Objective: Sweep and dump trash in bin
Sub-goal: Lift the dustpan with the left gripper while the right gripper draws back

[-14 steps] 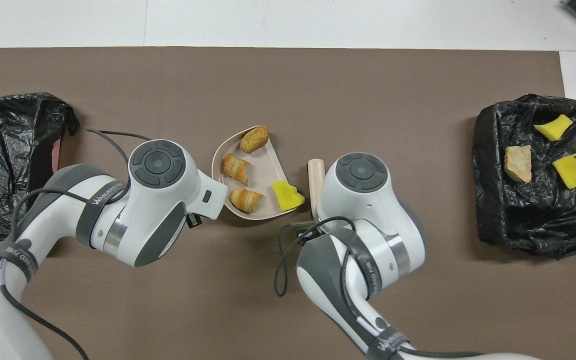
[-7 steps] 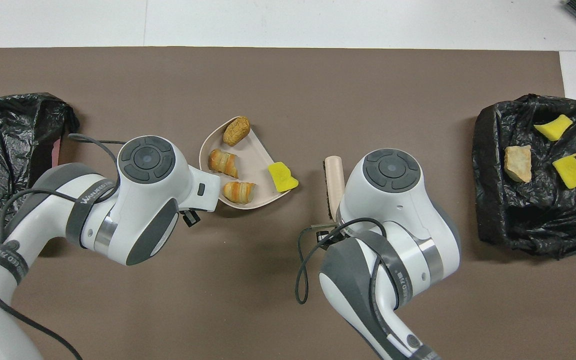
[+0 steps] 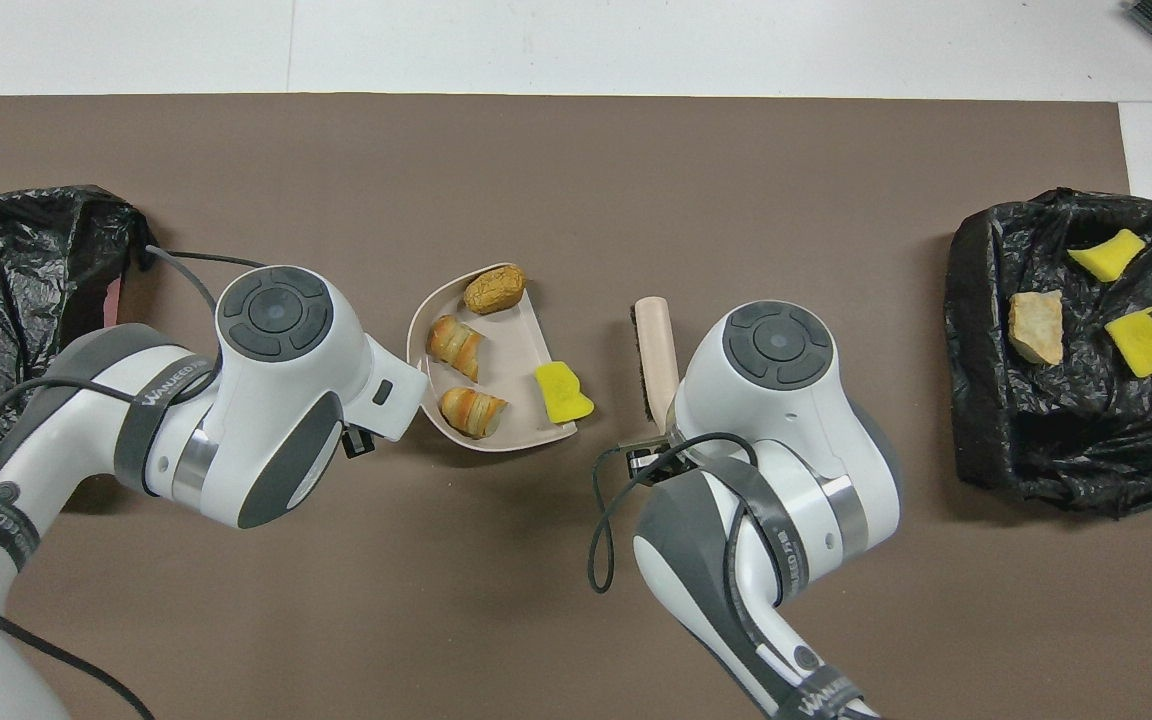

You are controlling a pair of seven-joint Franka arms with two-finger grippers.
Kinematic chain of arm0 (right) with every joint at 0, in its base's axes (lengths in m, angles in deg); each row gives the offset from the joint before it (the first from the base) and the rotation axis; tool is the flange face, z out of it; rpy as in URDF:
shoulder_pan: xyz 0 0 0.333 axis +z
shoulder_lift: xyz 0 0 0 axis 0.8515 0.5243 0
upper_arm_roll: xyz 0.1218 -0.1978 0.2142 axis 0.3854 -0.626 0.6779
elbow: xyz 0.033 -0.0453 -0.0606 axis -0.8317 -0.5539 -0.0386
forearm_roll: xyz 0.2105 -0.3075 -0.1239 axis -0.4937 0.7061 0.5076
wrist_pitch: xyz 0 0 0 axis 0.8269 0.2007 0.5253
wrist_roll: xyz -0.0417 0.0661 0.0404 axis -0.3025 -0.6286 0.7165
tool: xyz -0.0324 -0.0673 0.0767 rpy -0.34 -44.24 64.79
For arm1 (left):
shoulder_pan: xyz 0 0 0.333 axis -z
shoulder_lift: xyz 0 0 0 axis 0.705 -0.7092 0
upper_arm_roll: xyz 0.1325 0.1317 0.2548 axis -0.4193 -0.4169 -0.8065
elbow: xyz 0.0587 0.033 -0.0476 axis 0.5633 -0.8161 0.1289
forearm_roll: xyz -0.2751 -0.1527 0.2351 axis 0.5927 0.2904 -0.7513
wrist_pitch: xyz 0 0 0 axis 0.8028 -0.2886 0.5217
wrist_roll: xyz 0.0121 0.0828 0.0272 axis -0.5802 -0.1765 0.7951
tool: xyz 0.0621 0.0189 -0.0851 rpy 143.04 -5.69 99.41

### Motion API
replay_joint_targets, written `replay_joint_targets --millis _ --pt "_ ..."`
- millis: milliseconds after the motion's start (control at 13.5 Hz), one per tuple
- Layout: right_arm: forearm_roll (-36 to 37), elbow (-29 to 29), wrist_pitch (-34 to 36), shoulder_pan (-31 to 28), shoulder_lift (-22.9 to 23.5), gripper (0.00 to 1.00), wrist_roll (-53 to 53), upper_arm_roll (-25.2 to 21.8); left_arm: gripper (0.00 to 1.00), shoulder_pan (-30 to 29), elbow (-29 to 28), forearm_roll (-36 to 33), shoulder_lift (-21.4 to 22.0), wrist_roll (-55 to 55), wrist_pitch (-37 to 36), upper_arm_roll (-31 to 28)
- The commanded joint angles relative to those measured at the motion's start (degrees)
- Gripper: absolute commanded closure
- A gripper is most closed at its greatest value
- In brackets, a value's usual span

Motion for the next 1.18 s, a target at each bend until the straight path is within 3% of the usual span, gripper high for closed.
replay_joint_targets --millis 0,443,886,1107 --pt "-0.2 -0.1 -1.4 1.9 0.3 1.00 -1.6 0.5 1.00 -0.8 -2.0 0.8 1.9 -1.3 0.7 0.2" --pt "-9.3 1.5 -2.2 6.8 -0.2 1.00 -2.4 1.0 1.00 -0.8 -2.1 1.0 1.9 2.3 1.2 0.3" --pt "-7.9 1.8 6.3 1.7 -5.4 1.00 -3.1 -0.1 1.00 -0.9 -1.5 1.0 1.9 16.6 0.1 0.3" --pt "-6.0 0.7 8.7 2.2 -8.5 1.00 -0.9 0.1 1.00 -1.5 -1.4 2.3 3.7 24.8 0.2 0.2"
